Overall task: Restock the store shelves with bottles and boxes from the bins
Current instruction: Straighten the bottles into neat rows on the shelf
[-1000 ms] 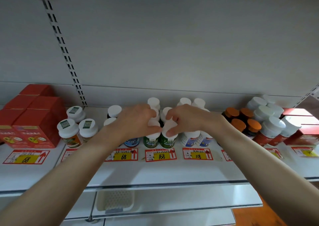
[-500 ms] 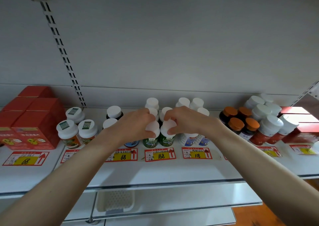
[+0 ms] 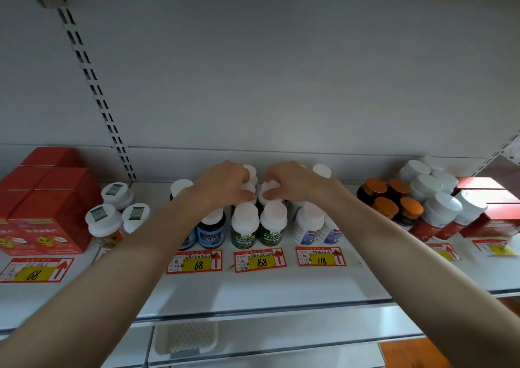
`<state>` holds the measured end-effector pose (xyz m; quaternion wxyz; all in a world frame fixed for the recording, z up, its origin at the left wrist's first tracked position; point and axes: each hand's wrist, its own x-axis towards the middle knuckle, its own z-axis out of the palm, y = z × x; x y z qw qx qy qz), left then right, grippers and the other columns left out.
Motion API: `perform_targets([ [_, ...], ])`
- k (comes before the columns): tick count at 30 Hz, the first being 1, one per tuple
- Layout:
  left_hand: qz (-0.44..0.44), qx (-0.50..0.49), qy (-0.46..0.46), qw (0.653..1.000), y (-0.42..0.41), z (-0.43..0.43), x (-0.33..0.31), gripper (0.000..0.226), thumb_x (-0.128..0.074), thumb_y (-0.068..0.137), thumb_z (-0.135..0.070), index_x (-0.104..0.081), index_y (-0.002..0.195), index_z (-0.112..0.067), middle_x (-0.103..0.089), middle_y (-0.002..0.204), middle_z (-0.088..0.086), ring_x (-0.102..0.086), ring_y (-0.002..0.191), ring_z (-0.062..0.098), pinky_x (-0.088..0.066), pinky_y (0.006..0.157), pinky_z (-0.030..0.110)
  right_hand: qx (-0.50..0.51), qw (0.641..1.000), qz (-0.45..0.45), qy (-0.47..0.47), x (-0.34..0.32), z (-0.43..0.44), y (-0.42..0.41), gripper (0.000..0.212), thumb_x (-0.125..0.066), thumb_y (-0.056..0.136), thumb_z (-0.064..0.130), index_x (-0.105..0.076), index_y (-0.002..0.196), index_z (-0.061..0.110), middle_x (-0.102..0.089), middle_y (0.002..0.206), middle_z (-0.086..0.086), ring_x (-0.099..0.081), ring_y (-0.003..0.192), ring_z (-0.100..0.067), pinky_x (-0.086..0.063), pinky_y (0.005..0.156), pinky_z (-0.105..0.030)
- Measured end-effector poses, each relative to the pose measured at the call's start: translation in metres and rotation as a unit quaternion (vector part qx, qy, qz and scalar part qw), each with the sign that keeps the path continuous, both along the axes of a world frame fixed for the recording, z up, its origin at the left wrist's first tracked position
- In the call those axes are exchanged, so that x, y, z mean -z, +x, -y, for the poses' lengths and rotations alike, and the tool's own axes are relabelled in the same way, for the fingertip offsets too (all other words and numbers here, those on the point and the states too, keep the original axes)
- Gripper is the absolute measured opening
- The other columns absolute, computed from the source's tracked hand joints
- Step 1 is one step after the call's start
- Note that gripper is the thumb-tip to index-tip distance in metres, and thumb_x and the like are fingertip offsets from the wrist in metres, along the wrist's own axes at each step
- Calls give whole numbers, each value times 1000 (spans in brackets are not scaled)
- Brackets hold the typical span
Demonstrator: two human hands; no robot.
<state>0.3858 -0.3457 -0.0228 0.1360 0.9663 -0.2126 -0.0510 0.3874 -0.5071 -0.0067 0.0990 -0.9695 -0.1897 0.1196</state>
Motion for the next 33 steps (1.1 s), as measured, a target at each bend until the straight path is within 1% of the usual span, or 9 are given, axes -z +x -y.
perform_targets([
  [2,0,2,-14,1000,1,-1,2,31,-63,85,-32,-55,78,-3,-40,61,0,-45,67,19,-26,51,27,-3,1000,1,3,0,0,0,36,-61,87,27,-58,112,2,-59,113,-15,-54,104,-27,-34,73,-28],
  [6,-2,11,-28,1000,4,-2,6,30,-64,84,-32,-51,73,-6,-37,59,-1,-44,65,19,-26,51,28,1,1000,-9,14,1,1,-1,35,-61,86,27,-57,110,2,-59,111,-15,-54,102,-27,-32,70,-27],
  [9,8,-7,-39,999,9,-3,5,32,-62,85,-34,-58,81,-2,-46,66,3,-47,69,20,-32,60,28,0,999,-17,30,0,3,-2,34,-61,87,27,-57,111,3,-59,111,-13,-54,102,-25,-29,68,-24],
  [11,41,-34,-50,997,16,-3,1,34,-57,89,-33,-60,89,1,-55,78,11,-52,75,25,-37,65,31,-3,999,-18,36,1,3,-3,33,-59,88,27,-56,110,3,-59,110,-12,-53,99,-23,-27,62,-24],
  [13,66,-56,-54,995,27,-1,-2,36,-54,91,-31,-60,100,4,-62,94,18,-57,85,28,-44,73,34,-5,999,-20,43,2,3,-3,30,-58,89,26,-56,107,2,-59,107,-13,-50,91,-20,-29,62,-25],
  [16,36,-54,-39,997,40,6,0,41,-56,89,-33,-58,113,0,-60,111,17,-58,97,29,-48,84,38,-5,998,-20,51,2,3,-3,23,-58,89,23,-56,102,4,-57,99,-13,-50,89,-22,-30,63,-27],
  [21,9,-35,-7,999,50,7,8,35,-58,86,-30,-63,104,-1,-63,106,16,-59,94,30,-50,80,38,-4,999,-13,46,4,3,-2,34,-58,89,23,-56,113,-1,-60,108,-15,-54,101,-26,-34,73,-27],
  [28,16,-28,7,999,50,9,8,36,-58,87,-29,-63,105,1,-62,108,18,-59,96,31,-49,81,38,-1,999,-3,49,4,4,-5,36,-58,89,25,-56,118,2,-59,115,-15,-55,105,-26,-40,80,-30],
  [33,13,-29,-5,999,53,7,11,39,-57,87,-34,-62,105,1,-62,108,17,-58,95,30,-49,81,37,6,997,24,67,-2,10,-13,31,-54,92,23,-58,113,1,-62,110,-12,-55,94,-18,-35,70,-25],
])
